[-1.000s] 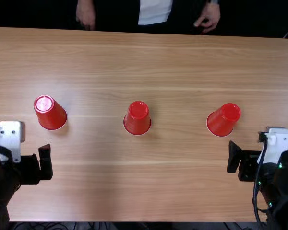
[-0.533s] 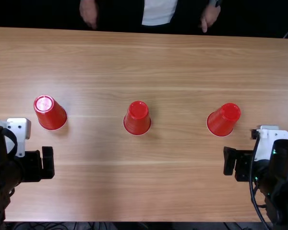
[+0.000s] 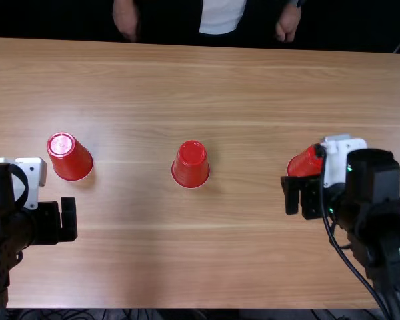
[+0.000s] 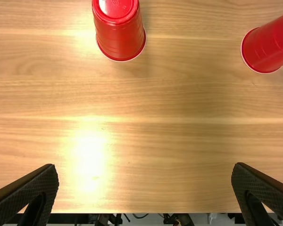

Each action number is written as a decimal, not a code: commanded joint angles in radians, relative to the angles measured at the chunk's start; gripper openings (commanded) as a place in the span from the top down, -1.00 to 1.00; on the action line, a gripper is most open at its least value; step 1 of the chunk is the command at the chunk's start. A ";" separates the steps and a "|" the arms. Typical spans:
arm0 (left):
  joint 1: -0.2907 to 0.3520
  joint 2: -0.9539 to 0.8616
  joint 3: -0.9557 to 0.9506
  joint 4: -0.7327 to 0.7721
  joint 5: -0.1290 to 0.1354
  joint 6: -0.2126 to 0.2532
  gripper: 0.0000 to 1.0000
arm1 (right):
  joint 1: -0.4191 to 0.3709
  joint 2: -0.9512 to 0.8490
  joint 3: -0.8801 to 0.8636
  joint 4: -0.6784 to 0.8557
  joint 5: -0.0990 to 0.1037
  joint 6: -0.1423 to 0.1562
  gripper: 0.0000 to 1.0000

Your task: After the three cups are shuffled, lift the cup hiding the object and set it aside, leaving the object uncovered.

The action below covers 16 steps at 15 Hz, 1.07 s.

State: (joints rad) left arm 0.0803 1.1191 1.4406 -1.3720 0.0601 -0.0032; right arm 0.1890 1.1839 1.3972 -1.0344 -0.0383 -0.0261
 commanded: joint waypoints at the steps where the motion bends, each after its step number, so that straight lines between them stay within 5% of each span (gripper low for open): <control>1: 0.007 0.001 0.038 -0.001 -0.007 0.005 -1.00 | 0.050 0.065 0.048 0.025 -0.013 0.010 -1.00; 4: 0.006 0.001 0.034 -0.001 -0.055 0.005 -1.00 | 0.162 0.204 0.085 0.155 -0.013 0.008 -1.00; 16: 0.006 -0.013 0.000 -0.005 -0.058 0.005 -1.00 | 0.369 0.609 0.263 0.245 -0.011 0.013 -1.00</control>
State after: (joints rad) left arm 0.0803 1.1179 1.4403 -1.3746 0.0074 -0.0032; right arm 0.5430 1.7737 1.6238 -0.7937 -0.0463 -0.0235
